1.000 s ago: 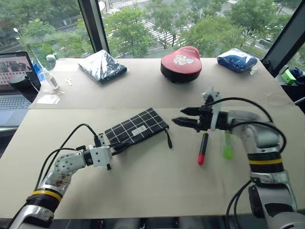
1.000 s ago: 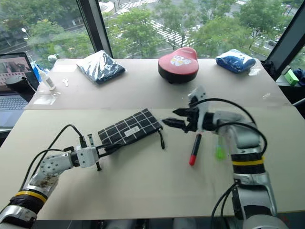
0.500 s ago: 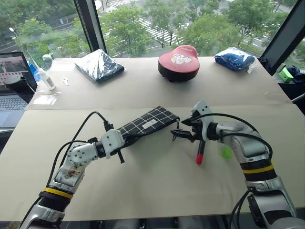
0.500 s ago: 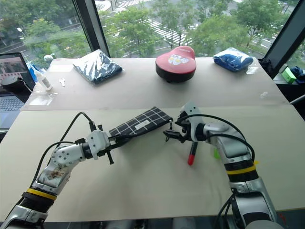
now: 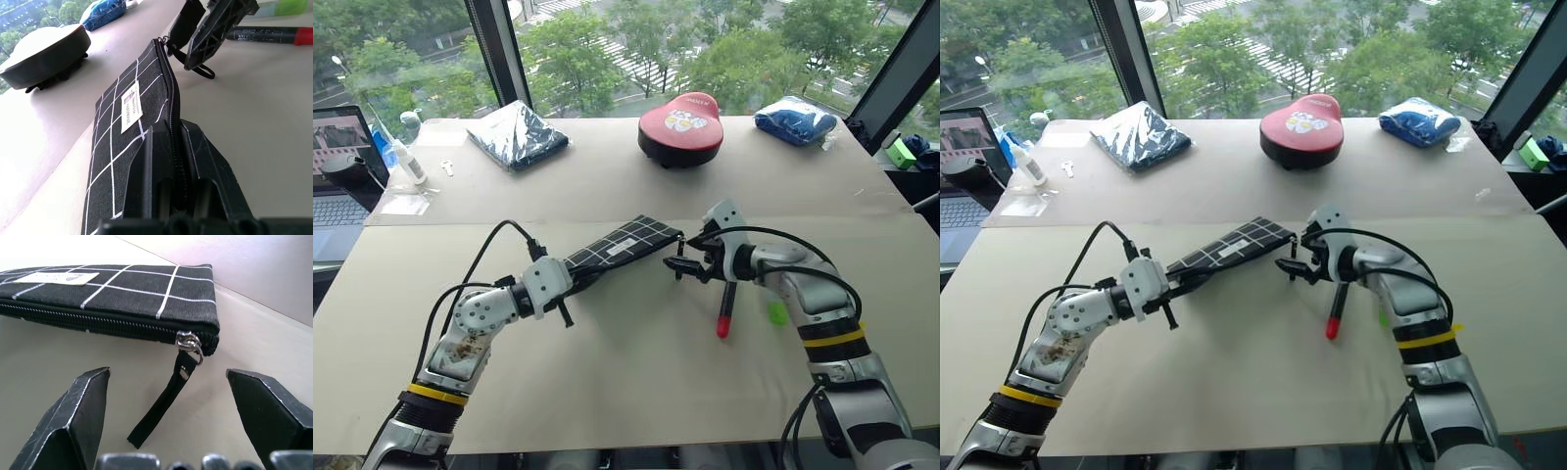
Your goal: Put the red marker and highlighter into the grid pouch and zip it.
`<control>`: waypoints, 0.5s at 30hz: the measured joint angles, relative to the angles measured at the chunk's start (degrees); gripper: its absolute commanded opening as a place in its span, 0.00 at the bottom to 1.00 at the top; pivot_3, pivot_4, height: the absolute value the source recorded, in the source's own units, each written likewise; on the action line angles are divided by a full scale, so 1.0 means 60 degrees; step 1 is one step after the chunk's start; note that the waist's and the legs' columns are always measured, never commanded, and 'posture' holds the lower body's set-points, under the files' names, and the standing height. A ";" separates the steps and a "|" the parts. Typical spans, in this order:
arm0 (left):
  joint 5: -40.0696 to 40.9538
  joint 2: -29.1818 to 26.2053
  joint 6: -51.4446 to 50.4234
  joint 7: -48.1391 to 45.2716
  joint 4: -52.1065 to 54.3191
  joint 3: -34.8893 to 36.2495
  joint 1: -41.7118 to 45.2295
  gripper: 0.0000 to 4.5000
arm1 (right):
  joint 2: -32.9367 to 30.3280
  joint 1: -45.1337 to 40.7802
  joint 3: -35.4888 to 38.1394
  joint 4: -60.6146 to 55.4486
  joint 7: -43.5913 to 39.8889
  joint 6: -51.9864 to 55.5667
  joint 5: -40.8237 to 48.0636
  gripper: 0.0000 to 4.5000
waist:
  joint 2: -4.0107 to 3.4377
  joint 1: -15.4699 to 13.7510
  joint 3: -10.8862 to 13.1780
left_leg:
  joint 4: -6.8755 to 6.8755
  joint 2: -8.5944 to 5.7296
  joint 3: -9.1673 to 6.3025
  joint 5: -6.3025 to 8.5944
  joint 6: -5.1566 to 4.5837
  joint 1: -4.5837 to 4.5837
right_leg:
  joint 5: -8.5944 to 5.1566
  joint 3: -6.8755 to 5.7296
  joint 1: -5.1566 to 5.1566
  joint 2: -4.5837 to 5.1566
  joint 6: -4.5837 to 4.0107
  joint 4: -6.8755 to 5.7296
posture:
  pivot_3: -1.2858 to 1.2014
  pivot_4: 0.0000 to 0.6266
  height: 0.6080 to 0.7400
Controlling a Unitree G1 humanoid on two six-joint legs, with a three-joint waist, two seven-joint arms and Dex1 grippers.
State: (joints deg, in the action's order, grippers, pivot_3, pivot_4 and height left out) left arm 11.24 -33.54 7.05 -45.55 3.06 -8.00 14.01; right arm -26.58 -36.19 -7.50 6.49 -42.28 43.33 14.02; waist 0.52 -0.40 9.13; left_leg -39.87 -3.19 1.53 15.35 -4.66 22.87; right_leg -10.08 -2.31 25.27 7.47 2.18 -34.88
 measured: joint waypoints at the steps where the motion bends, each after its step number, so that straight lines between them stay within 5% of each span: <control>1: 0.0000 0.0025 -0.0025 0.0000 0.0008 0.0010 0.0000 0.00 | 0.0033 -0.0023 -0.0003 0.0061 0.0016 -0.0076 -0.0017 0.63 | 0.0000 0.0000 0.0000 | 0.0000 0.0000 0.0000 0.0000 0.0001 0.0000 | 0.0000 0.0000 0.0000 0.0000 0.0000 -0.0001 | 0.52 0.24 1.00; 9: 0.0005 0.0328 -0.0366 0.0110 0.0079 0.0095 0.0014 0.00 | 0.0044 -0.0285 0.0014 0.0167 -0.0110 -0.0412 -0.0017 0.04 | 0.0000 0.0005 0.0000 | 0.0000 0.0000 0.0000 -0.0001 0.0002 0.0000 | 0.0000 -0.0001 -0.0001 -0.0001 0.0000 -0.0001 | 0.52 0.24 1.00; 15: 0.0003 0.0430 -0.0386 0.0173 0.0079 0.0238 0.0092 0.00 | 0.0064 -0.0436 -0.0140 0.0154 -0.0527 -0.0544 0.0030 0.01 | 0.0000 0.0020 0.0000 | 0.0001 0.0000 0.0000 -0.0001 0.0002 -0.0001 | 0.0000 -0.0001 0.0001 -0.0002 0.0000 -0.0002 | 0.52 0.24 1.00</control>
State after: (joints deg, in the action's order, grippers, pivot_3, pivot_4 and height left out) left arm 11.25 -30.96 4.73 -44.51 3.53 -6.57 14.56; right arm -26.19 -38.80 -8.33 7.42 -45.45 40.06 14.20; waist 0.52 -0.28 9.13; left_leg -39.86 -3.18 1.53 15.34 -4.65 22.87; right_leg -10.08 -2.31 25.28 7.46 2.18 -34.89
